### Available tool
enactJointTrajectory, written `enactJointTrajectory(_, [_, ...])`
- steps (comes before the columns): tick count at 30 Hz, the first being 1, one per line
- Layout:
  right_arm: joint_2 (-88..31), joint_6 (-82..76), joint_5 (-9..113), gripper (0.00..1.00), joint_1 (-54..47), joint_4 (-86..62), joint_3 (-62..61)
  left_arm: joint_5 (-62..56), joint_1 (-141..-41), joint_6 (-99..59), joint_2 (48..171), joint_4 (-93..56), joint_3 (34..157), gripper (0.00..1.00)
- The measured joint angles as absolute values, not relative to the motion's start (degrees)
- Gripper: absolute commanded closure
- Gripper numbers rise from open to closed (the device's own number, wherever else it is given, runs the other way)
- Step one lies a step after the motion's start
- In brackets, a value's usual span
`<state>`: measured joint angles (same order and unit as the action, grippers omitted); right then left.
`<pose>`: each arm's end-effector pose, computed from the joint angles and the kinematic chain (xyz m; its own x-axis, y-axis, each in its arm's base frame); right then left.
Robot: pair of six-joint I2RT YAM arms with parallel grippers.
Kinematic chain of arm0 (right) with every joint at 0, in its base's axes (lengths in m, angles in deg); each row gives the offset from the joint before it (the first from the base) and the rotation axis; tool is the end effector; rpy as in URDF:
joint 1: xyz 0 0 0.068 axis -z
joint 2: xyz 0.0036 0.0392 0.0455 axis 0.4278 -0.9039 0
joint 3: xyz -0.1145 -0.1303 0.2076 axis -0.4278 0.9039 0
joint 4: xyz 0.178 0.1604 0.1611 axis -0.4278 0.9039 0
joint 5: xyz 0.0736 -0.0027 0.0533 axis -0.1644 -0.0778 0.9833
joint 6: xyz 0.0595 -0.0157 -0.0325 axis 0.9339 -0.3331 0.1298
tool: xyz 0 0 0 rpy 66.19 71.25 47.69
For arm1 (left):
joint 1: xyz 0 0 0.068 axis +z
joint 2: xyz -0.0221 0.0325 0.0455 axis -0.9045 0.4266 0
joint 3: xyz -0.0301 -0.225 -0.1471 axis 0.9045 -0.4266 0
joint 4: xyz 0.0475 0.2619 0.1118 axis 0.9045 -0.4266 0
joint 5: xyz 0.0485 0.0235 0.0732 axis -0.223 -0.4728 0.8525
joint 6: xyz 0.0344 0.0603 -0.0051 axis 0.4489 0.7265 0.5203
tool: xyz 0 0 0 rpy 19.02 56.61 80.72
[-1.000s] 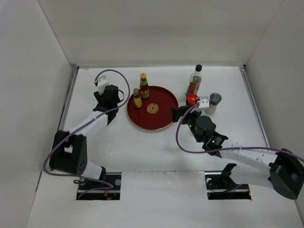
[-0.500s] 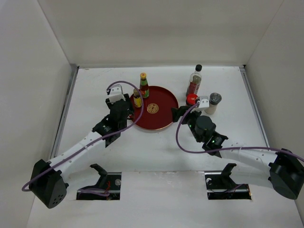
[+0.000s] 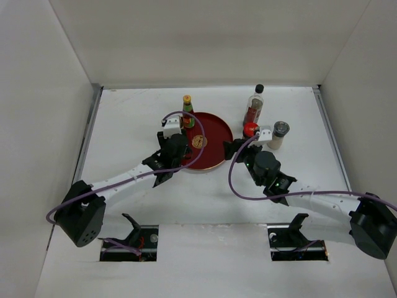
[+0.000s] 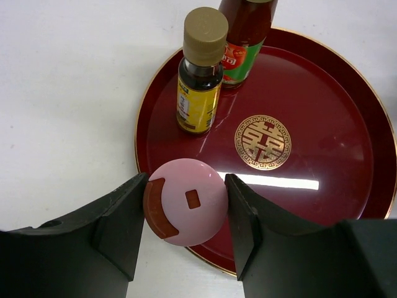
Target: Organize the condiment bottles
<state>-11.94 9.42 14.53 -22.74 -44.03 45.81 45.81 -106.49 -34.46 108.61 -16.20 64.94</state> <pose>0.2139 0.1959 0.2345 -0.1386 0.2741 -0.9517 -0.2816 0.9104 0.3032 0.2601 -0.1829 0.2131 -0.3554 -0.1264 -0.9261 -0.0788 0.9913 -0.1050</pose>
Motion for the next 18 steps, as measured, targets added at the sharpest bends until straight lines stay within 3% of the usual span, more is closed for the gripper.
enactJointTrajectory(10, [-11.9,9.4,14.5,0.18,-22.7,-44.0,45.8,45.0,-104.8,-34.0,114.4,-12.4,65.5,0.62])
enactJointTrajectory(14, [-11.9,9.4,14.5,0.20,-22.7,-44.0,45.8,44.7,-104.6,-33.9,117.3,-11.4,65.5,0.58])
enactJointTrajectory(17, [-11.7,9.3,14.5,0.32,-22.7,-44.0,45.8,44.5,-104.5,-33.7,117.6,-10.8,65.6,0.46])
enactJointTrajectory(18, [-11.7,9.3,14.5,0.43,-22.7,-44.0,45.8,44.5,-104.5,-33.6,117.6,-10.7,65.6,0.41])
